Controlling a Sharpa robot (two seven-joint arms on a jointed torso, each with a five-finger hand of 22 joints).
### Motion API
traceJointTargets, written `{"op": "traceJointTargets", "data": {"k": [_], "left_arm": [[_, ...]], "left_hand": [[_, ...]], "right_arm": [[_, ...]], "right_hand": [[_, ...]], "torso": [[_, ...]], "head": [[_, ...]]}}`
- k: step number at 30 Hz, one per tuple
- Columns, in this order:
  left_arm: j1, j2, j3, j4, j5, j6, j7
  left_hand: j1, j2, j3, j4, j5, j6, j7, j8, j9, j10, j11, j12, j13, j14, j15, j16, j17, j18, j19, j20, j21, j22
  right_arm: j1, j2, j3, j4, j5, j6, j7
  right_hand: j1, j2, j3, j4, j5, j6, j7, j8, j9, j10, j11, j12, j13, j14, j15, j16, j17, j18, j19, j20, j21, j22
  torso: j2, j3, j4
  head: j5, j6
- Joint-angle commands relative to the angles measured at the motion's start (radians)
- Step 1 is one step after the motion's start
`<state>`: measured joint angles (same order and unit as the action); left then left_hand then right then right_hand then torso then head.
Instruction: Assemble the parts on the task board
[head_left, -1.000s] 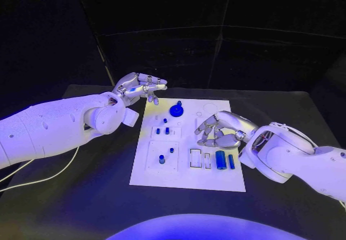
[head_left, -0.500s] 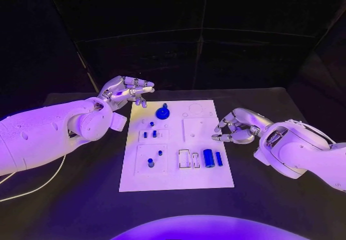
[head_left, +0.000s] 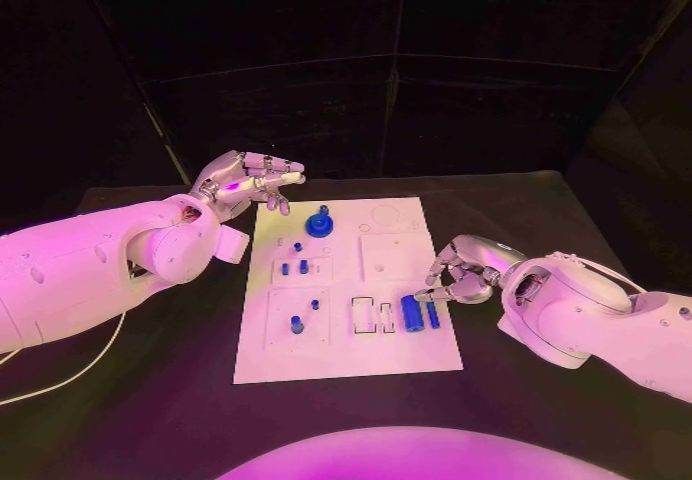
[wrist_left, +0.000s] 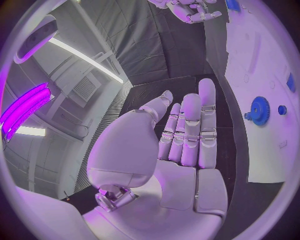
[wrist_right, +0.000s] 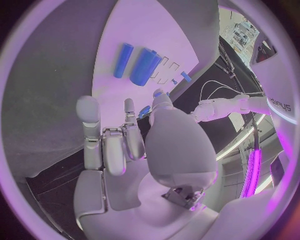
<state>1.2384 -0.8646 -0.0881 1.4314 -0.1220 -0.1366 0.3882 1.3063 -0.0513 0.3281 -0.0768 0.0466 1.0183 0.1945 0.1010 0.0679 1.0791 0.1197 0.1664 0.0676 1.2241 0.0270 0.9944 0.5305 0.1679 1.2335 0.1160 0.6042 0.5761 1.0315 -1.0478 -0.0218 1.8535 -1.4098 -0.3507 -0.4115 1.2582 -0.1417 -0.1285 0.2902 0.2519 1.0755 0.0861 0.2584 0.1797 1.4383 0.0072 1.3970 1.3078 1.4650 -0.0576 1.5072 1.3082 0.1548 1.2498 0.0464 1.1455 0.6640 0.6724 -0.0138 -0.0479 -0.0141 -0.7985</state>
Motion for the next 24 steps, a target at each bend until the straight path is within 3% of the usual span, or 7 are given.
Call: {"op": "traceJointTargets", "data": {"k": [1, 12, 24], "left_arm": [[0.001, -0.001, 0.001, 0.001, 0.003, 0.009, 0.011], [0.001, -0.001, 0.0, -0.002, 0.003, 0.011, 0.01], [0.001, -0.002, 0.0, -0.002, 0.003, 0.016, 0.008]], "left_hand": [[-0.012, 0.001, 0.001, 0.005, 0.001, -0.007, -0.003, -0.006, 0.0, -0.006, -0.001, 0.005, 0.001, -0.006, 0.001, 0.0, -0.001, 0.013, -0.002, 0.006, -0.006, -0.002], [-0.012, 0.001, 0.001, 0.006, 0.001, -0.007, -0.003, -0.006, 0.0, -0.006, -0.001, 0.005, 0.001, -0.006, 0.001, 0.001, -0.001, 0.013, -0.002, 0.007, -0.006, -0.002], [-0.014, 0.001, 0.0, 0.007, 0.001, -0.007, -0.003, -0.006, 0.0, -0.007, 0.0, 0.006, 0.001, -0.006, 0.001, 0.001, -0.002, 0.013, -0.002, 0.007, -0.007, -0.002]], "right_arm": [[-0.002, 0.007, -0.001, 0.004, -0.04, 0.048, -0.039], [-0.012, 0.032, -0.002, 0.001, -0.044, 0.067, -0.041], [-0.022, 0.051, -0.004, -0.01, -0.063, 0.127, -0.061]], "right_hand": [[0.01, 0.0, -0.011, -0.001, -0.007, -0.009, -0.002, 0.006, 0.005, 0.007, -0.002, 0.006, 0.005, 0.076, -0.005, 0.005, 0.101, -0.009, 0.004, -0.001, 0.004, 0.002], [0.004, 0.004, -0.025, 0.001, -0.01, -0.023, -0.001, 0.014, 0.016, 0.005, -0.001, 0.005, 0.007, 0.076, -0.004, 0.007, 0.105, -0.009, 0.002, -0.001, 0.003, 0.0], [-0.018, 0.013, -0.039, 0.003, -0.011, -0.037, 0.0, 0.031, 0.034, 0.023, 0.0, 0.032, 0.049, 0.078, -0.003, 0.01, 0.114, -0.01, 0.002, 0.0, 0.006, 0.006]], "torso": [[0.0, 0.001, -0.0006], [-0.001, 0.0012, -0.0013], [0.001, 0.0011, -0.0012]], "head": [[-0.005, -0.001], [-0.002, -0.001], [-0.004, -0.005]]}}
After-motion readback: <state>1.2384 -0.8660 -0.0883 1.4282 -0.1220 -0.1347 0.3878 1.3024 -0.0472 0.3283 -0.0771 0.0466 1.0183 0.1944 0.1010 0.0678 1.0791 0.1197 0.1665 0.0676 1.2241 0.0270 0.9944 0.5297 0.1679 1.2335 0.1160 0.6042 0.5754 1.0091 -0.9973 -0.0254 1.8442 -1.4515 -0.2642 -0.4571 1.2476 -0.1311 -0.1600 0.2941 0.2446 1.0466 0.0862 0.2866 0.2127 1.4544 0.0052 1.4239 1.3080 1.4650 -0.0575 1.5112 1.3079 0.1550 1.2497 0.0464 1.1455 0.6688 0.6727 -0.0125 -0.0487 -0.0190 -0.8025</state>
